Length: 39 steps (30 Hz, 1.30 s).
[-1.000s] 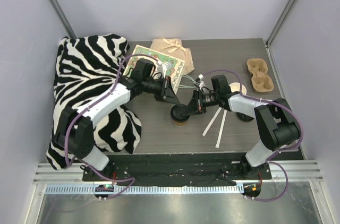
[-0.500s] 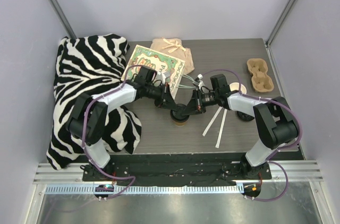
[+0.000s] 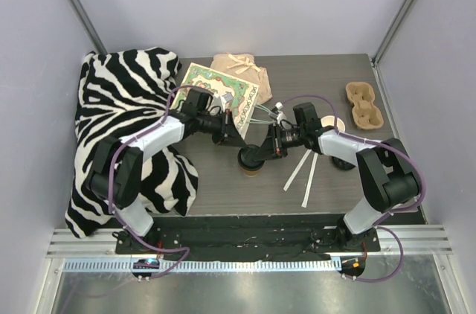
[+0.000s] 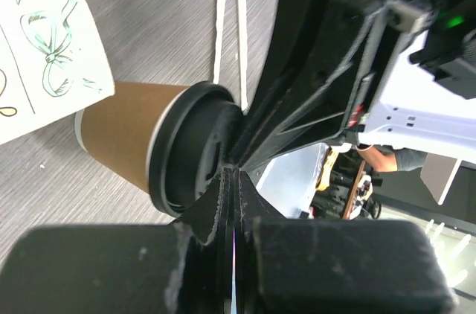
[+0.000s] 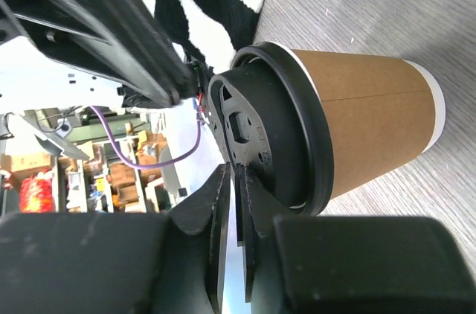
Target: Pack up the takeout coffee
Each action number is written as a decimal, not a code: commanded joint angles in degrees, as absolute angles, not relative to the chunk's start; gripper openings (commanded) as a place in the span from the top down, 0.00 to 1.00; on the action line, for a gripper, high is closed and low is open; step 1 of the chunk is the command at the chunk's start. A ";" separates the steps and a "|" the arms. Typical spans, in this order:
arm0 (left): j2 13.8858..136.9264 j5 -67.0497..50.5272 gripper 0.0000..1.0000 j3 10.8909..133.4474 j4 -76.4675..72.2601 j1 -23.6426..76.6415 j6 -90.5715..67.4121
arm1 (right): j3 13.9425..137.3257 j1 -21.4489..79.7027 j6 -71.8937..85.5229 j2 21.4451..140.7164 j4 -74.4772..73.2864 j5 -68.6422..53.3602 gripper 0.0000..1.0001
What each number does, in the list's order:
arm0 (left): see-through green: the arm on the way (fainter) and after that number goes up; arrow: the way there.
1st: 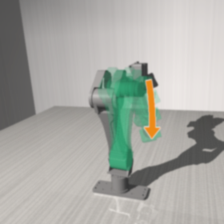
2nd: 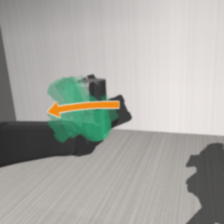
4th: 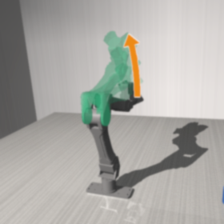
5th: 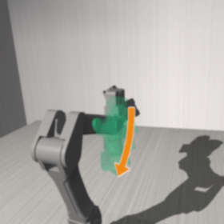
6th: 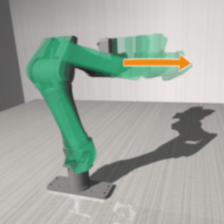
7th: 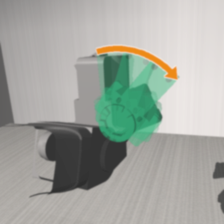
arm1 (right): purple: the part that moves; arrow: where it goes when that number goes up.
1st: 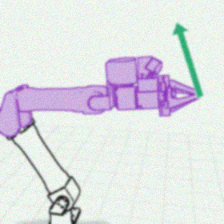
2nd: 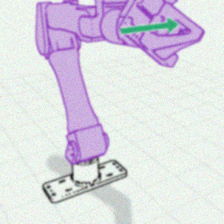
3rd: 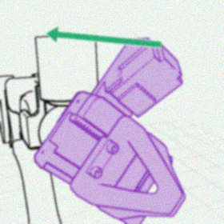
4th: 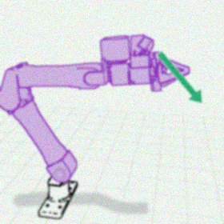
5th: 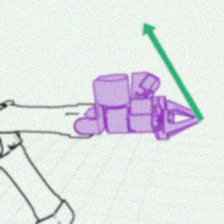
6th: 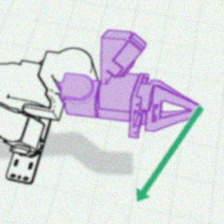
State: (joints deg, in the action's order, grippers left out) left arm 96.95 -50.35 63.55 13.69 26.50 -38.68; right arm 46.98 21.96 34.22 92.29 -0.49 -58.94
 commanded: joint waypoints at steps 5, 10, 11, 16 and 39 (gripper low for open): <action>92.64 -50.98 1.00 64.07 9.58 24.96 -41.39 | 47.55 22.59 41.29 87.37 5.97 -58.35 0.80; 90.97 -51.59 1.00 62.84 7.21 22.94 -43.42 | 48.60 23.29 48.06 86.66 13.33 -58.27 0.79; 90.79 -51.77 1.00 62.75 6.95 22.59 -43.77 | 48.60 23.55 49.64 87.36 14.93 -58.36 0.79; 89.74 -51.50 1.00 62.84 7.21 19.87 -44.30 | 49.22 25.66 61.24 89.56 26.52 -58.19 0.79; 87.98 -51.85 1.00 60.73 9.49 14.06 -42.89 | 48.69 26.37 52.20 103.46 18.27 -55.28 0.83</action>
